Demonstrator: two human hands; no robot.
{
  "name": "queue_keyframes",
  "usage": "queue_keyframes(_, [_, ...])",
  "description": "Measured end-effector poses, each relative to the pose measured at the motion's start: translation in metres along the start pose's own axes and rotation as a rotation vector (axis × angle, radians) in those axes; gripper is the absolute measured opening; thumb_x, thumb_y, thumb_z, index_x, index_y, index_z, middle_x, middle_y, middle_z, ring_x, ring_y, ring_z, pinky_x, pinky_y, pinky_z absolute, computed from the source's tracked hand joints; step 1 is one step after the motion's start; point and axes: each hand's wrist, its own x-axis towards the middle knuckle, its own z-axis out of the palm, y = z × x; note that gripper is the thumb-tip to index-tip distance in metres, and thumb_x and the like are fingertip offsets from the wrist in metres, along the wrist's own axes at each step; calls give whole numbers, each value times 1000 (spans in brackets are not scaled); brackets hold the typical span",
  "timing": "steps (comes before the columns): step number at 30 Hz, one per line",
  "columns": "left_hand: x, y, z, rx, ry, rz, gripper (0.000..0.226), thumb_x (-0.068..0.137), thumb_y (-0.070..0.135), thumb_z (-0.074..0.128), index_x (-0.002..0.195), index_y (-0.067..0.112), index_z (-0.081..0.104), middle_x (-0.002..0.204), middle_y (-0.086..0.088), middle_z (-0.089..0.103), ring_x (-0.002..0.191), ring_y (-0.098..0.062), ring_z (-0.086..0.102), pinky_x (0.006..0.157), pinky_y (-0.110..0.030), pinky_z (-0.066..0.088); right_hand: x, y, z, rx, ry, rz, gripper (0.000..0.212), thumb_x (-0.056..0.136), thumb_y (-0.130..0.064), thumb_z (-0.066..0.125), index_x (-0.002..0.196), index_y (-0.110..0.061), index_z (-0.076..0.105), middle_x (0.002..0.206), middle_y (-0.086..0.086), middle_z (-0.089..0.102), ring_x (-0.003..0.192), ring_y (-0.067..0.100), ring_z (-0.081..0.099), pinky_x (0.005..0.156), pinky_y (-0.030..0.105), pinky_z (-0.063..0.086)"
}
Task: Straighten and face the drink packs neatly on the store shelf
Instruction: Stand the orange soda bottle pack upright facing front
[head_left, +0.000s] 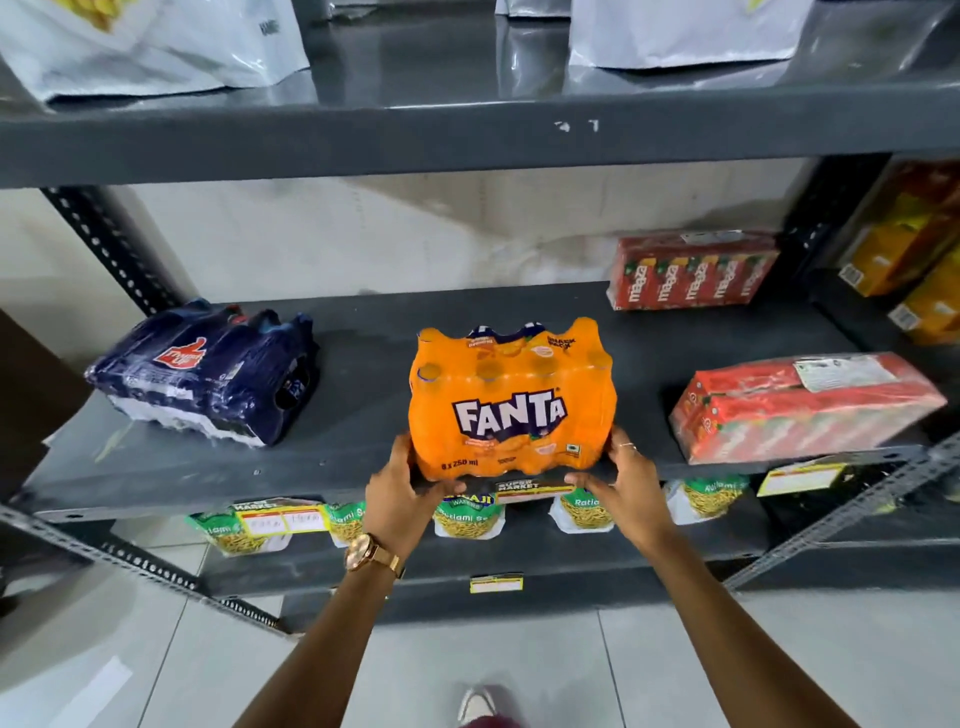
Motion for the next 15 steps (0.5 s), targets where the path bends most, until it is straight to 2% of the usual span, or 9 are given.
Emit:
queue_keyframes(5, [-6,0,2,-23,19,-17,57,64,31,85,106,21,48,86,5,73,80,-20,71,71,-38,58,1,8,2,-13,40,-2,67,71,-27,80,127,-9,49,120,12,66,111,26,61,94,37,49])
queue_keyframes(8, [-7,5,2,-13,8,1,56,66,36,83,107,21,48,90,4,73,81,-19,71,69,-35,57,1,11,0,4,48,-24,68,70,-26,81,128,-10,49,119,12,67,110,25,62,94,39,51])
queue_keyframes(12, [-8,6,5,-15,13,22,57,65,42,80,107,23,47,94,3,73,80,-17,69,63,-28,53,3,17,1,8,69,-34,57,70,-25,82,117,-12,52,109,10,70,101,24,66,87,44,54])
queue_keyframes(15, [-8,4,6,-25,27,30,56,63,42,79,105,24,47,93,3,73,81,-17,70,66,-32,56,4,23,5,38,88,-26,54,71,-23,82,115,-16,52,106,6,71,100,22,67,88,47,54])
